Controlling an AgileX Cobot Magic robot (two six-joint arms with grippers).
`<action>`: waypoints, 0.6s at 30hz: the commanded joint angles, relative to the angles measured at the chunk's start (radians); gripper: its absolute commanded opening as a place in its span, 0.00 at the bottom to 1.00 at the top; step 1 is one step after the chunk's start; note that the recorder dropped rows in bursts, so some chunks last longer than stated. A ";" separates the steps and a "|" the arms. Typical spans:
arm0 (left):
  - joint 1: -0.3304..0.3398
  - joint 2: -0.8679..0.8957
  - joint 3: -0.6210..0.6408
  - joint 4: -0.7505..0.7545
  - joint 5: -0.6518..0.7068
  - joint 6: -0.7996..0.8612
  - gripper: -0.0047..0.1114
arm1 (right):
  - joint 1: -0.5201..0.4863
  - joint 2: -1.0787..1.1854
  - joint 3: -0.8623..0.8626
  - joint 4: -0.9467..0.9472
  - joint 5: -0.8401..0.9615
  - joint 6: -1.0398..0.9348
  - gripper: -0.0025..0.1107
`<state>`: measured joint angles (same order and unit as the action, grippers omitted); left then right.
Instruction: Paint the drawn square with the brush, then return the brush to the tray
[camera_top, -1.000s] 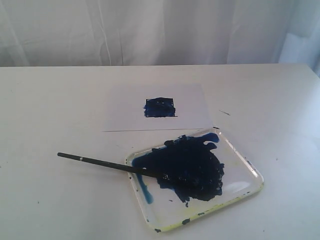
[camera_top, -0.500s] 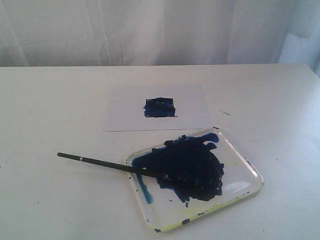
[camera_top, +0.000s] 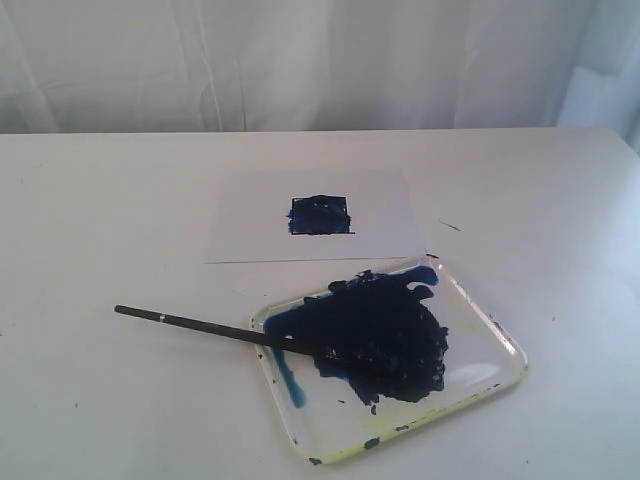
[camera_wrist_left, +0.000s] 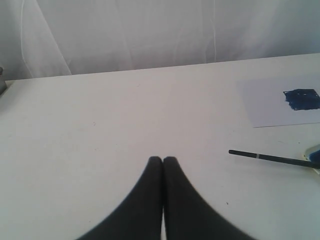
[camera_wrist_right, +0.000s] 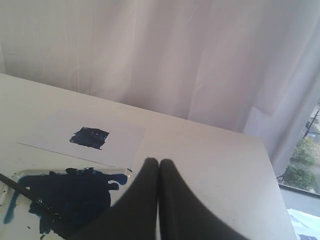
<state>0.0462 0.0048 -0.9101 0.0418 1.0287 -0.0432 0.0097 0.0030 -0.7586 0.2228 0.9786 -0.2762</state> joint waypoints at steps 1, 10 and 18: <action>-0.001 -0.005 -0.005 -0.001 -0.018 -0.006 0.04 | 0.010 -0.003 0.027 -0.016 -0.042 -0.003 0.02; -0.001 -0.005 0.192 -0.010 -0.235 -0.024 0.04 | 0.010 -0.003 0.254 -0.022 -0.365 0.096 0.02; -0.001 -0.005 0.498 -0.012 -0.502 -0.036 0.04 | 0.010 -0.003 0.461 -0.020 -0.596 0.102 0.02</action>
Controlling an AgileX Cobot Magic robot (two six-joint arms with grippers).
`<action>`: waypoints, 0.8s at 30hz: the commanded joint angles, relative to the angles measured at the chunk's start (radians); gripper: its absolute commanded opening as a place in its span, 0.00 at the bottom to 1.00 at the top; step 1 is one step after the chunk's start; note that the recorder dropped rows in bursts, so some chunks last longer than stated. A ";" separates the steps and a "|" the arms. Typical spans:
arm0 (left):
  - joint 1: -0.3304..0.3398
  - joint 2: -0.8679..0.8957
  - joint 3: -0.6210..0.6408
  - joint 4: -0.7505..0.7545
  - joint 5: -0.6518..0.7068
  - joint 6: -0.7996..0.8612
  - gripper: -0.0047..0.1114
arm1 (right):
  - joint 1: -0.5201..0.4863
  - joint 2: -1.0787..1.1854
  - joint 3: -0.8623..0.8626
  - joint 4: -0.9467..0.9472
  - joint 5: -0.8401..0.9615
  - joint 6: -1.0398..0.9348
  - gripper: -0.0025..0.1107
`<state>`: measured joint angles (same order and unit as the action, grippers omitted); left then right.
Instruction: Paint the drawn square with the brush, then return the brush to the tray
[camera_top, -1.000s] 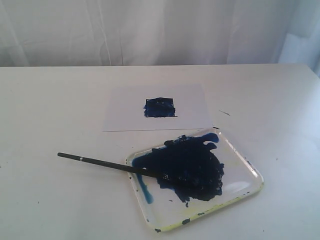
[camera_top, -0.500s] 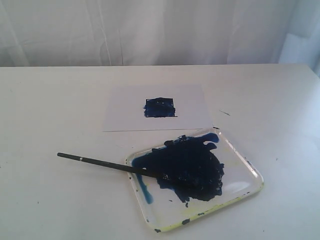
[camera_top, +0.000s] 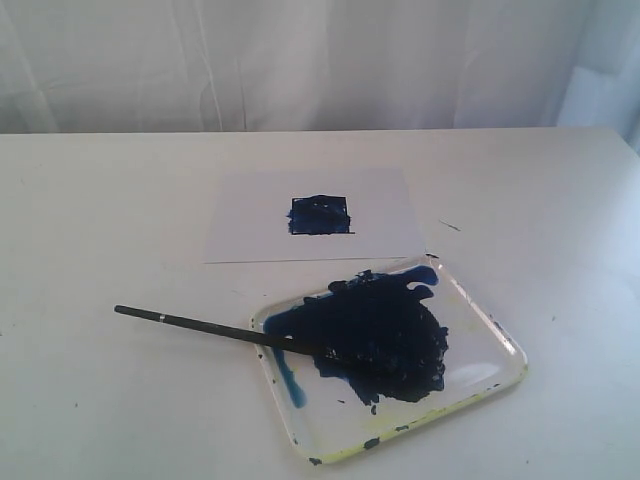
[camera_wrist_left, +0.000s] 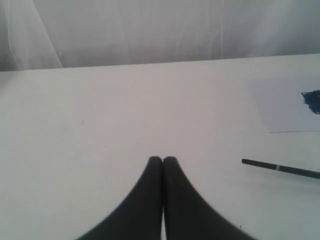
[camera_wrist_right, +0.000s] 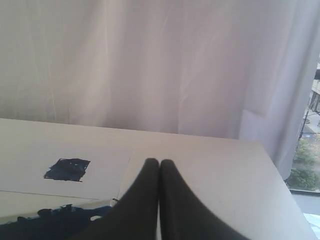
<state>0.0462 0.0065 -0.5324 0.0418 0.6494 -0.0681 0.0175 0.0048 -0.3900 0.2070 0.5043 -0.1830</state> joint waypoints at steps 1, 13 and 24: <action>-0.001 -0.007 0.158 -0.015 -0.154 -0.017 0.04 | 0.002 -0.005 0.120 -0.002 -0.158 0.009 0.02; -0.001 -0.007 0.532 -0.013 -0.639 -0.040 0.04 | 0.002 -0.005 0.381 -0.007 -0.456 -0.031 0.02; 0.001 -0.007 0.532 -0.013 -0.488 -0.042 0.04 | 0.002 -0.005 0.390 -0.013 -0.328 -0.039 0.02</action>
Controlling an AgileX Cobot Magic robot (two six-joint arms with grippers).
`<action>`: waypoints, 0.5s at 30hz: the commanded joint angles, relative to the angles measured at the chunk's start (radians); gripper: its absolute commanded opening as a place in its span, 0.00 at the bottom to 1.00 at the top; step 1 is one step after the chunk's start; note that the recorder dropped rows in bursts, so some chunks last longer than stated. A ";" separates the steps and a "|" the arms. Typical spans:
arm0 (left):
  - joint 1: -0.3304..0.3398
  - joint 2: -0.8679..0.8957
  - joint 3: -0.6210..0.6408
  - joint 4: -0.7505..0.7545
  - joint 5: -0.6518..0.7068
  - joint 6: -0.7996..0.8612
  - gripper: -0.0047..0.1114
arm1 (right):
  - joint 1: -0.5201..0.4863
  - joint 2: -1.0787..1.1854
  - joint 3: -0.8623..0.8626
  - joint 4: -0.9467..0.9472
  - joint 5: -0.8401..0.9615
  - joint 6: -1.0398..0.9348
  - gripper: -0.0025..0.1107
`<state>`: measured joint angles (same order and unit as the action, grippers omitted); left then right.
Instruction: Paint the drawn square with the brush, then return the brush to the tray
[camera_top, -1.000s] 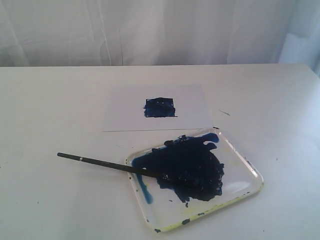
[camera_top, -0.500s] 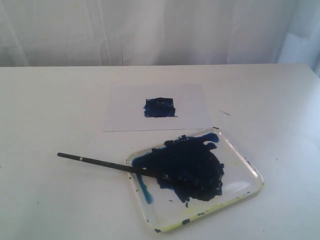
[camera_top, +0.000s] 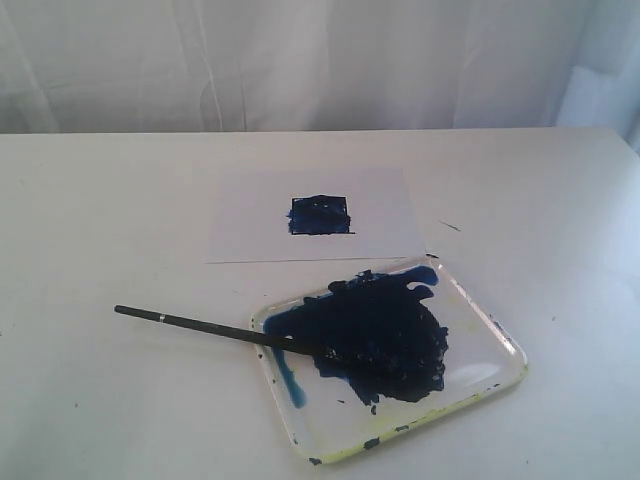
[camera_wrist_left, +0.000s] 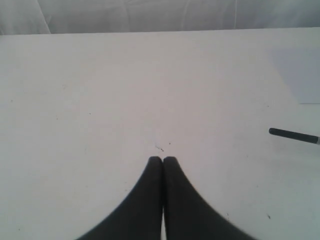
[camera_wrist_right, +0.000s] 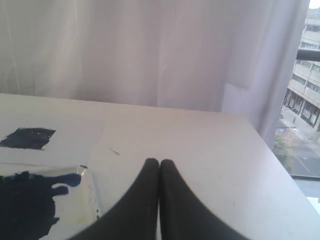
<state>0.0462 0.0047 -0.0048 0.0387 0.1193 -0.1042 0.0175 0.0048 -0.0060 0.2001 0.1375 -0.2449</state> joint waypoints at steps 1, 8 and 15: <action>0.001 -0.005 0.005 -0.008 0.053 -0.006 0.04 | 0.002 -0.005 0.006 -0.006 0.039 0.025 0.02; 0.001 -0.005 0.005 -0.008 0.091 -0.006 0.04 | 0.002 -0.005 0.006 -0.006 0.041 0.025 0.02; 0.001 -0.005 0.005 -0.008 0.091 -0.006 0.04 | 0.002 -0.005 0.006 -0.012 0.065 0.023 0.02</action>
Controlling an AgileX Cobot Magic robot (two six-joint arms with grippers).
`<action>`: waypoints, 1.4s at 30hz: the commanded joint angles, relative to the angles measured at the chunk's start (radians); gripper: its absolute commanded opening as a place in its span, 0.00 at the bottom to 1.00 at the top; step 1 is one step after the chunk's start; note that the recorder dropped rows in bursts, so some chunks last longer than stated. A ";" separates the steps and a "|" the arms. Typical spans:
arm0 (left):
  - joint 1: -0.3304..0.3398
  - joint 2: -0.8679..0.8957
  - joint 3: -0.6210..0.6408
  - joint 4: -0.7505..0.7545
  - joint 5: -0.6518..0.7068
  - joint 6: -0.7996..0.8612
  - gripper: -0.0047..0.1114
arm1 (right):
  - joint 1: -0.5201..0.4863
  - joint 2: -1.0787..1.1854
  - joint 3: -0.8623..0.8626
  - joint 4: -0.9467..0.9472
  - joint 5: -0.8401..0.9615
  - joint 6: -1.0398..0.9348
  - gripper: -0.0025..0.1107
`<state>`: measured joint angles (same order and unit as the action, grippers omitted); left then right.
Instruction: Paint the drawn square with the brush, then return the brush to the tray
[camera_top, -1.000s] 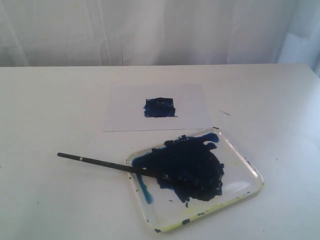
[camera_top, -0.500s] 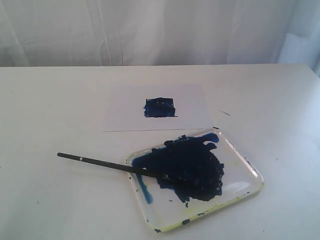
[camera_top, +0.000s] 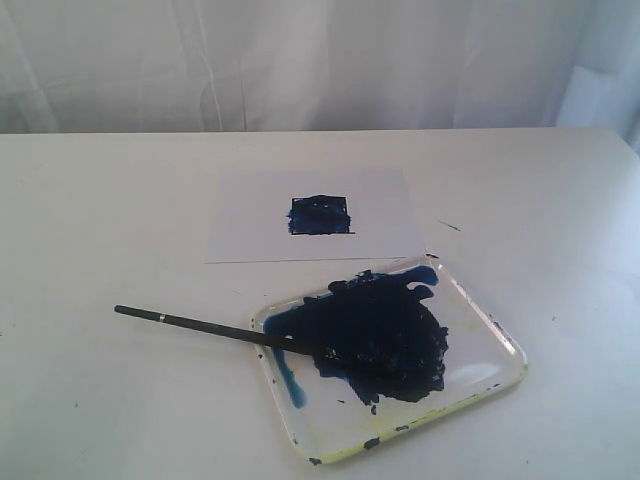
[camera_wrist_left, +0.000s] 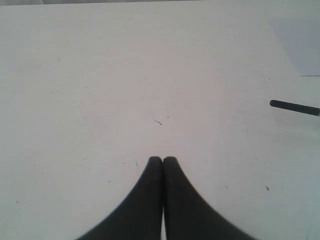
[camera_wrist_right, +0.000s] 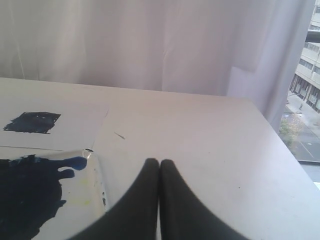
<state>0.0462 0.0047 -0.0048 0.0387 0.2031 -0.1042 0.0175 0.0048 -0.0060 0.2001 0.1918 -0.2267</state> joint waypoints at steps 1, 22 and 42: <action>0.001 -0.005 0.005 -0.008 0.007 -0.006 0.04 | 0.002 -0.005 0.006 -0.012 0.011 0.005 0.02; 0.001 -0.005 0.005 -0.008 0.007 -0.004 0.04 | 0.002 -0.005 0.006 -0.239 0.009 0.284 0.02; 0.001 -0.005 0.005 -0.008 0.007 -0.004 0.04 | 0.002 -0.005 0.006 -0.241 -0.029 0.288 0.02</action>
<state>0.0462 0.0047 -0.0048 0.0387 0.2054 -0.1042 0.0175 0.0048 -0.0060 -0.0313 0.1778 0.0529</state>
